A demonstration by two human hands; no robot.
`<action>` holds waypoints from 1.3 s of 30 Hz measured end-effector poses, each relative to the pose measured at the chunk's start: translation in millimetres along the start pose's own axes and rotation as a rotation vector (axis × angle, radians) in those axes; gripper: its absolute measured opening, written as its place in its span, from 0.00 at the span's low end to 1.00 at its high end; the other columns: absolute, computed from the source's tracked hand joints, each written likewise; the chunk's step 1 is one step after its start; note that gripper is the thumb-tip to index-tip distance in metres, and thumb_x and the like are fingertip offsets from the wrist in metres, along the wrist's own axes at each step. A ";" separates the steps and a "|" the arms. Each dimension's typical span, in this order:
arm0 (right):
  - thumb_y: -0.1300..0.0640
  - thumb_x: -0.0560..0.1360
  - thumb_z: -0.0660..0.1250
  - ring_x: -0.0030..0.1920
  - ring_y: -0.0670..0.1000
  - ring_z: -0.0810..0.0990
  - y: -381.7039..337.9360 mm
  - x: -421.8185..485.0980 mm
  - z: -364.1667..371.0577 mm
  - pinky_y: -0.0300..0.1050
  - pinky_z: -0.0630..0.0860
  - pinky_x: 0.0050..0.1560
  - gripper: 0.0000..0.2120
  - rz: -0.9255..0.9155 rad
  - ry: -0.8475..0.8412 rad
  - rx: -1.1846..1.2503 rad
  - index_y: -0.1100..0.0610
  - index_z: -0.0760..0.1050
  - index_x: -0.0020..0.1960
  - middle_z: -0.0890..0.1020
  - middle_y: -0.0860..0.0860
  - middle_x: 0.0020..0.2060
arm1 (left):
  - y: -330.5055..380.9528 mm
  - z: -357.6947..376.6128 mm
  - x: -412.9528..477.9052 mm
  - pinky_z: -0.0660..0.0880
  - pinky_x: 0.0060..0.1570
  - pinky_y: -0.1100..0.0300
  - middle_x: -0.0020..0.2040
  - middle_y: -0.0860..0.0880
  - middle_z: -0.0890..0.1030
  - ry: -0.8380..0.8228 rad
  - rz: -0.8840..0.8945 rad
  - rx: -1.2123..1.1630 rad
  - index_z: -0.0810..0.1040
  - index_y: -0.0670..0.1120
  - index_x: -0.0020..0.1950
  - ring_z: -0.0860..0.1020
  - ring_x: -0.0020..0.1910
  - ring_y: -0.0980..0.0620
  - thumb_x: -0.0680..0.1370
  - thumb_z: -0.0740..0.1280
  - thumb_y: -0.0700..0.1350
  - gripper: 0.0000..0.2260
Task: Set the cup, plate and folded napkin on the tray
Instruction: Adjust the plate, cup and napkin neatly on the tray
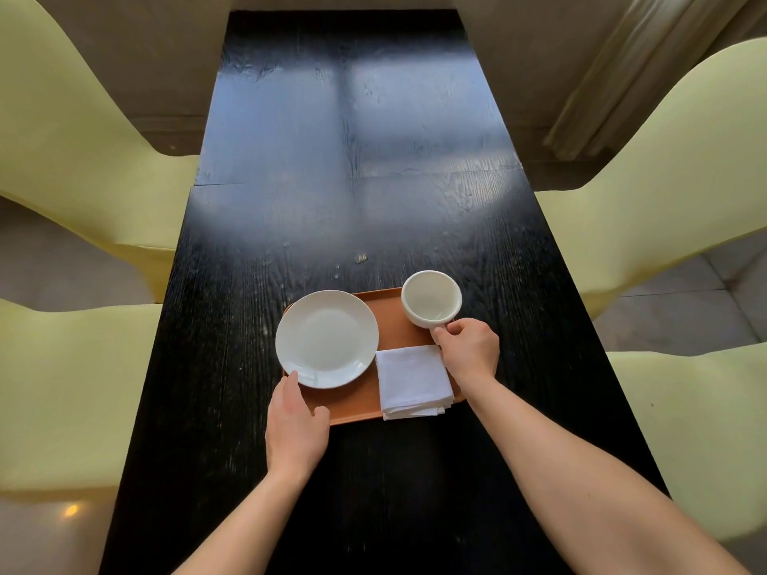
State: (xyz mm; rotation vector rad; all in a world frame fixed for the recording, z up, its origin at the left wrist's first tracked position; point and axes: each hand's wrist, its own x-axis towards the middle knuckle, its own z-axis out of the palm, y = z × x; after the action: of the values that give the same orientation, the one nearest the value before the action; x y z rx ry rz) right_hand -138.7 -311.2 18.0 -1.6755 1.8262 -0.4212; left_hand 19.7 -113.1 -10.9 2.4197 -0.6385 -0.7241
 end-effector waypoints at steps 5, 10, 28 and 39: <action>0.53 0.77 0.72 0.37 0.48 0.79 -1.6 1.3 -1.0 0.42 0.72 0.39 0.10 -0.024 0.030 -0.011 0.55 0.82 0.39 0.81 0.48 0.34 | 0.1 -0.6 -0.5 0.66 0.70 0.48 0.75 0.43 0.67 -0.006 -0.006 -0.008 0.61 0.43 0.77 0.65 0.73 0.44 0.74 0.67 0.40 0.32; 0.52 0.77 0.72 0.43 0.51 0.81 -3.0 5.2 -1.8 0.49 0.80 0.44 0.08 -0.027 0.016 -0.002 0.56 0.83 0.44 0.83 0.49 0.38 | 1.1 -2.4 -0.9 0.67 0.67 0.49 0.73 0.43 0.69 -0.007 -0.003 -0.030 0.63 0.43 0.76 0.67 0.71 0.43 0.74 0.67 0.39 0.31; 0.59 0.78 0.69 0.46 0.53 0.81 2.3 -28.7 -3.0 0.41 0.74 0.42 0.03 -0.194 0.100 0.143 0.57 0.80 0.50 0.84 0.53 0.45 | 7.0 -14.9 3.4 0.71 0.62 0.49 0.67 0.46 0.74 0.026 -0.041 -0.197 0.67 0.49 0.74 0.73 0.64 0.45 0.73 0.66 0.38 0.29; 0.64 0.79 0.59 0.52 0.62 0.76 -51.8 -42.3 49.9 0.49 0.67 0.47 0.08 -0.462 -0.378 -0.236 0.61 0.77 0.52 0.83 0.58 0.49 | 11.1 -22.4 16.7 0.70 0.55 0.54 0.64 0.53 0.77 -0.022 -0.026 -0.270 0.69 0.57 0.70 0.73 0.62 0.50 0.71 0.67 0.41 0.28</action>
State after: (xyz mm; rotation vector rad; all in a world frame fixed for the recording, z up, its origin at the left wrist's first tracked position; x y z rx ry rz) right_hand -66.7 -269.0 21.3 -2.1746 1.2484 -0.0616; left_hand 42.6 -123.1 5.8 2.1781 -0.4845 -0.7945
